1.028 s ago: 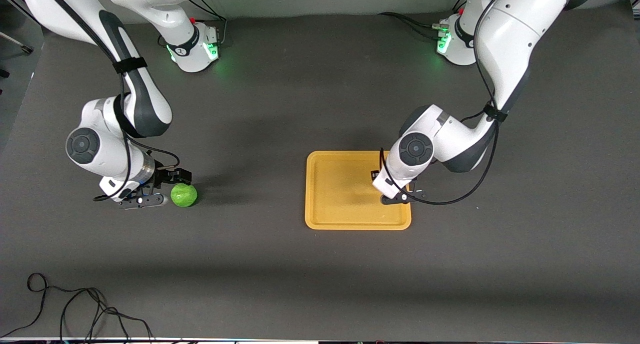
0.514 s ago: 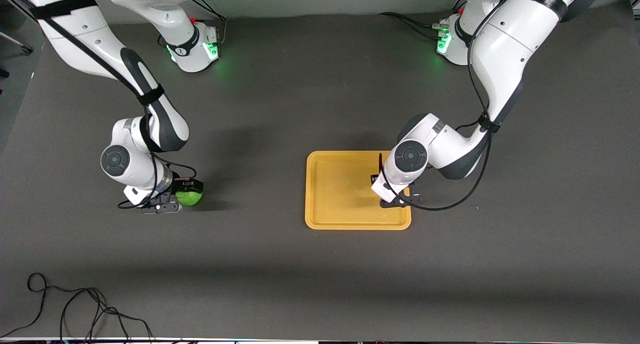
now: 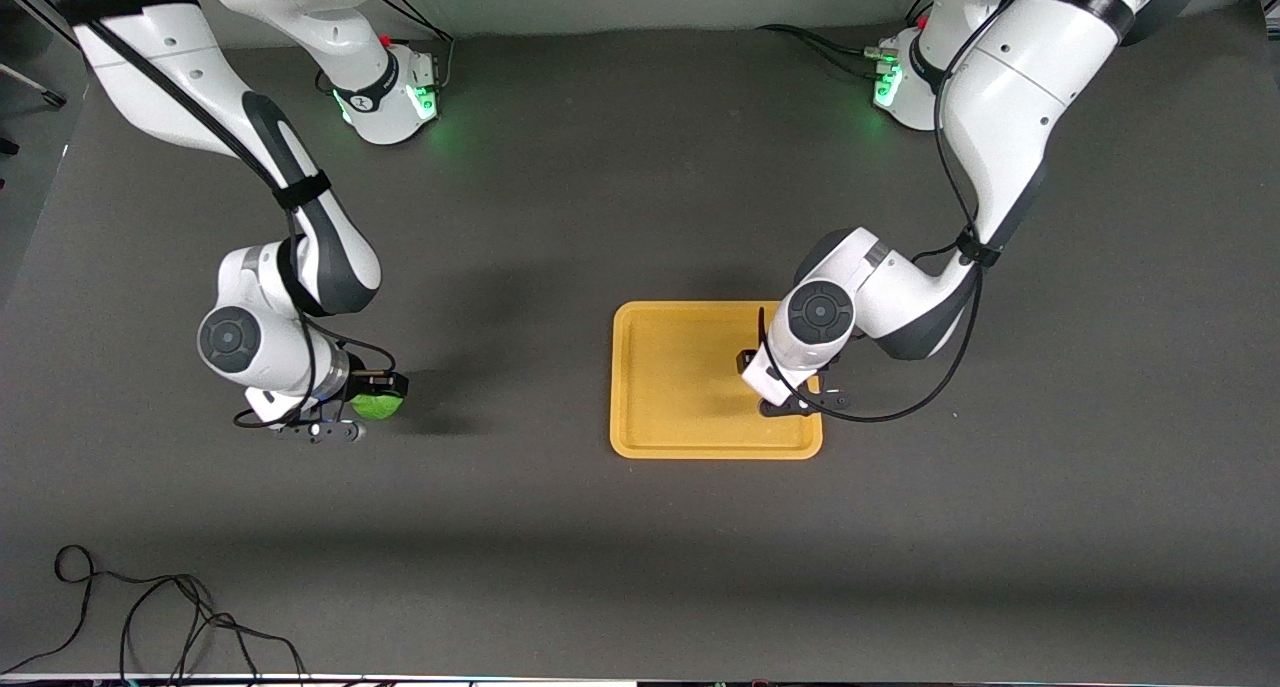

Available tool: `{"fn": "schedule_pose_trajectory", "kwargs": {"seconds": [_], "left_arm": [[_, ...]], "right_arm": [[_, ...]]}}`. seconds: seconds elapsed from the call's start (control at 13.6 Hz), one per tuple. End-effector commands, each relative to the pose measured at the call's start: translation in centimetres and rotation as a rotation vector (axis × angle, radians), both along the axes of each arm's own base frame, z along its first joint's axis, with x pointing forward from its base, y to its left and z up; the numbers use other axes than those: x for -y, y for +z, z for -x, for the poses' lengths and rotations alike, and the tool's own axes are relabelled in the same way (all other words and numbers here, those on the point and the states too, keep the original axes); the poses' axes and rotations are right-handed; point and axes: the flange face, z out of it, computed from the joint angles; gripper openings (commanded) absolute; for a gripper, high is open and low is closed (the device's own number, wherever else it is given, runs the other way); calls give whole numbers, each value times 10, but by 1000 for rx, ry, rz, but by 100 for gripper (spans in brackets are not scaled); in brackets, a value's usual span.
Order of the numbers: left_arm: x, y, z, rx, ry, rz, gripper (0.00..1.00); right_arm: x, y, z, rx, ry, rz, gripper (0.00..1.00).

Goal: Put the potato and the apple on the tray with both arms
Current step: 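Carry the potato over the tray while the right gripper grasps the apple, then release the potato on the tray while the right gripper carries the apple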

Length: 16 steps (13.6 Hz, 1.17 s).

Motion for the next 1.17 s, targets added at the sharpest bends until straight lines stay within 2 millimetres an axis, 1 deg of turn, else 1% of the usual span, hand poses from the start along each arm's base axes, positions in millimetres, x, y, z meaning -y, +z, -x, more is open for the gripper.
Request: {"fn": "schedule_pose_trajectory", "kwargs": {"seconds": [0.0, 0.07, 0.15, 0.22, 0.29, 0.37, 0.44, 0.51, 0.59, 0.66, 0.73, 0.81, 0.88, 0.95, 1.1], "left_arm": [[-22, 42, -16, 44, -28, -47, 100], [-41, 60, -24, 50, -50, -59, 100], [-64, 79, -32, 49, -76, -67, 100], [-89, 98, -39, 46, -101, -77, 100], [-112, 117, -43, 39, -115, -72, 100], [-135, 136, -48, 36, -120, -51, 100], [-160, 154, -51, 33, -132, -32, 100], [-187, 174, -51, 26, -157, -23, 100], [-212, 195, -48, 14, -185, -19, 100], [-237, 215, -45, 13, -217, -9, 100], [-270, 235, -40, 14, -235, 14, 100], [-287, 258, -31, 34, -250, 18, 100], [-294, 275, -20, 55, -254, -2, 100], [-299, 286, -13, 71, -242, -18, 100], [-297, 313, -3, 106, -254, -47, 100]], "right_arm": [[-92, 65, -9, 2, -44, 32, 38], [-112, 81, -14, 26, -64, 2, 38], [-136, 92, -16, 30, -101, -64, 38], [-162, 100, -19, 29, -116, -133, 38], [-199, 102, -16, 27, -105, -173, 38], [-233, 99, -9, 26, -113, -177, 38], [-265, 88, -4, 20, -157, -170, 38], [-305, 77, 3, 26, -199, -164, 38], [-354, 60, 18, 40, -213, -145, 38], [-386, 38, 28, 64, -227, -103, 38], [-408, 11, 32, 90, -264, -66, 38], [-431, -13, 42, 102, -272, -53, 38], [-452, -29, 55, 114, -242, -51, 38], [-454, -40, 57, 117, -232, -40, 38], [-452, -52, 58, 113, -230, -26, 38]]}}
